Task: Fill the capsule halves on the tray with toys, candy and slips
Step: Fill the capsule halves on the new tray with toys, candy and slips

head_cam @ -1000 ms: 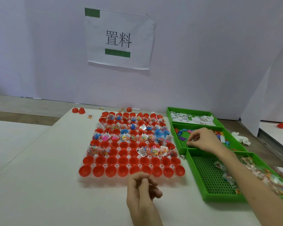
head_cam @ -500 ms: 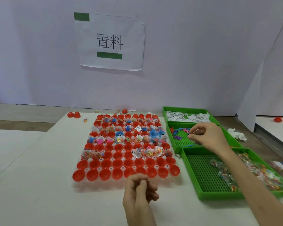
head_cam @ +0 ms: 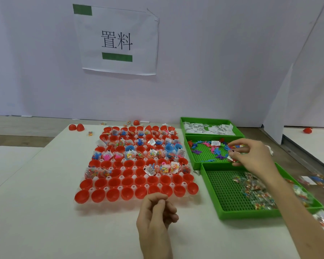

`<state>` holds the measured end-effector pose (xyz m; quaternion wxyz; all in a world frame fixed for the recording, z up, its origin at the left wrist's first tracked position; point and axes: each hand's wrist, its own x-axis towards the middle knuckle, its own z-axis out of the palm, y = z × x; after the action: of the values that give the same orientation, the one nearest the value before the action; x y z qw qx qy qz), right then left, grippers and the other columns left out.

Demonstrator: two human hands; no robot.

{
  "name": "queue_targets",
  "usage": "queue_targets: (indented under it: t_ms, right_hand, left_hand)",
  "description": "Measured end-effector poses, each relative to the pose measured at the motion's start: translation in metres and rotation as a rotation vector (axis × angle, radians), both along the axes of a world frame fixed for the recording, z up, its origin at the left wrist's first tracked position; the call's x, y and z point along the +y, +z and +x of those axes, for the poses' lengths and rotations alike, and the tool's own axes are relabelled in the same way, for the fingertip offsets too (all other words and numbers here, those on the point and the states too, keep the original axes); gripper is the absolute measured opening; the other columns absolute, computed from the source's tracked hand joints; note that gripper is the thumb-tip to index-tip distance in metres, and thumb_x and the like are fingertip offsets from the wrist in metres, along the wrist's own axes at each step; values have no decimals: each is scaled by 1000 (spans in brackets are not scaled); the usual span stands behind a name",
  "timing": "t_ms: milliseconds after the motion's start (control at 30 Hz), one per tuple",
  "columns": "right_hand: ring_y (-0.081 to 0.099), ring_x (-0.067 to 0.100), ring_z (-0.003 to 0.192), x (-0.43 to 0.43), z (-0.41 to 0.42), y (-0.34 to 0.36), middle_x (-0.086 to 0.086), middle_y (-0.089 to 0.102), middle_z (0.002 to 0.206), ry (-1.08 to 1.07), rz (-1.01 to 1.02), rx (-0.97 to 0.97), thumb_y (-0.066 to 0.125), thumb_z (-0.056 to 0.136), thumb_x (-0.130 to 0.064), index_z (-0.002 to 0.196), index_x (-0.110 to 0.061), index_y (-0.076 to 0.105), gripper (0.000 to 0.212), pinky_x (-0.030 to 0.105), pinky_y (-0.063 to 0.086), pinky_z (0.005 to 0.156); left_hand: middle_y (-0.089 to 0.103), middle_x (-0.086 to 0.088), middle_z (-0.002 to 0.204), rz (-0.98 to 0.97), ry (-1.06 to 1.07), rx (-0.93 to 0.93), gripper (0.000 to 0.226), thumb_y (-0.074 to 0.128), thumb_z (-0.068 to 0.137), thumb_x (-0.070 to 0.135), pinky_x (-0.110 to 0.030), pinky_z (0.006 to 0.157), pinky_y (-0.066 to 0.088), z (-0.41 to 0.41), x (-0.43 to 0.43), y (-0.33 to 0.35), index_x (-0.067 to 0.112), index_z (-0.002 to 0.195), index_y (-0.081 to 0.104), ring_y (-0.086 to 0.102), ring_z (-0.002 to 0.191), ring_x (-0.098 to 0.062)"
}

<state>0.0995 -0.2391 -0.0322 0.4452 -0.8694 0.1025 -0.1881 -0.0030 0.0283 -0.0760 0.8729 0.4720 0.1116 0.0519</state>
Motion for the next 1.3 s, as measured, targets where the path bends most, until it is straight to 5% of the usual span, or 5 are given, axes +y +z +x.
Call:
queue_targets:
  t_ms: [167,367,633,1067,1300]
  right_hand:
    - [72,12,60,-15,-10,10,5,77,79,-8,3,-5,80,81,-5,88,-22,76,19,20,56,50]
    - [75,31,68,-24,-22,11,10,77,82,251,-94,453,78,79,8,97,-9,73,25,32,60,56]
    - [71,15,55,-5,-18,6,11,70,78,284,-258,463,82,76,4,89,-15,73,25,21,53,49]
    - [71,26,62,67,-40,30,3,73,78,874,266,210,88,70,-13,88,-18,72,24,25,51,47]
    - [71,29,68,99,-43,19,18,70,80,1001,296,263,86,76,-11,92,-17,73,21,29,57,59]
  left_hand:
    - [56,-9,51,-12,18,4,26,40,95,-10,-19,41,45,-2,1,1,0,80,59,52,43,-11]
    - [56,-9,52,2,17,-1,26,40,95,-10,-19,42,45,-4,0,3,0,81,59,52,44,-11]
    - [57,-8,52,5,14,-2,26,40,95,-10,-19,42,45,-4,1,1,0,81,59,52,44,-11]
    - [76,-1,94,310,-166,-240,25,67,86,1,-23,66,57,-13,-17,7,17,106,69,74,73,-20]
    - [74,-11,74,345,-68,-214,23,69,84,-1,-24,64,57,-9,-6,3,18,75,78,71,69,-21]
